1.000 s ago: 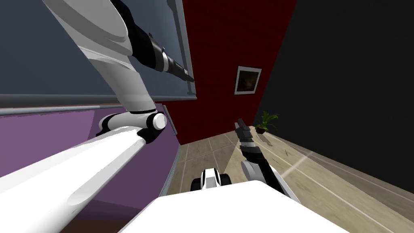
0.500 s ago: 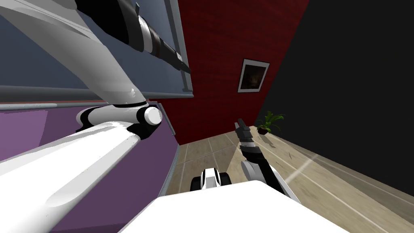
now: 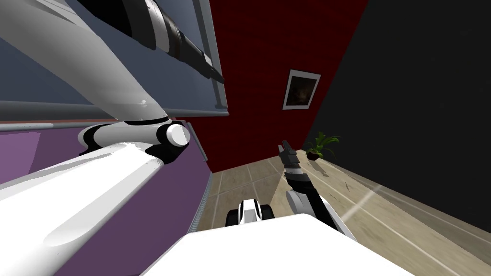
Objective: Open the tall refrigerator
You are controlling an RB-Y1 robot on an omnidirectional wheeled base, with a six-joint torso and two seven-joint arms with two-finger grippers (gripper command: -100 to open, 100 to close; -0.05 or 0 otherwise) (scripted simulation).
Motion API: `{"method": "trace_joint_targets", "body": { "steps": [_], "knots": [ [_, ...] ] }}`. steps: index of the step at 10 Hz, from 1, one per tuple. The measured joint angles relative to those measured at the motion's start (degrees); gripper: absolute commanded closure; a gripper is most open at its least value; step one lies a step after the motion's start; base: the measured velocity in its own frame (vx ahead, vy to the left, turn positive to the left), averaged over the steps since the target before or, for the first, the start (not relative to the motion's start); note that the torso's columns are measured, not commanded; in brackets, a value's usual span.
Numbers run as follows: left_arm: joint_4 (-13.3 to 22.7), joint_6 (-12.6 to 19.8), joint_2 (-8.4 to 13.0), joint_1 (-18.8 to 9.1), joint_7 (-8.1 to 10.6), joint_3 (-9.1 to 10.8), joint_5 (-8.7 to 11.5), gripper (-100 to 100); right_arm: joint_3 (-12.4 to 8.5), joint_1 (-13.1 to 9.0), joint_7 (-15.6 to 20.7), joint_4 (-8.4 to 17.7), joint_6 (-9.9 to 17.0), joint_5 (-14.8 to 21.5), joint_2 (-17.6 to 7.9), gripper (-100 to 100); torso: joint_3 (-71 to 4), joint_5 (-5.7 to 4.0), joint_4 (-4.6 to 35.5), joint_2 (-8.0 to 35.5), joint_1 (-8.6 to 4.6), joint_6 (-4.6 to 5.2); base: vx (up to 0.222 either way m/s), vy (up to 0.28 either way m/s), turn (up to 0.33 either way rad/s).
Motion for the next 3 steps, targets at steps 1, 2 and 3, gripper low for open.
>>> {"method": "trace_joint_targets", "body": {
  "steps": [1,2,3],
  "knots": [
    [0.00,0.00,0.00,0.00,0.00,0.00,0.00,0,0.00,0.00,0.00,0.00,0.00,0.00,0.00,0,-0.05,0.02,-0.04,-0.08,0.03,-0.01,0.000,0.000,0.000],
    [0.00,0.00,0.00,0.00,0.00,0.00,0.00,0,0.00,0.00,0.00,0.00,0.00,0.00,0.00,0,-0.09,0.03,-0.06,-0.13,0.05,-0.01,0.000,0.000,0.000],
    [0.00,0.00,0.00,0.00,0.00,0.00,0.00,0,0.00,0.00,0.00,0.00,0.00,0.00,0.00,0,-0.10,0.04,-0.07,-0.15,0.06,-0.01,0.000,0.000,0.000]
  ]
}}
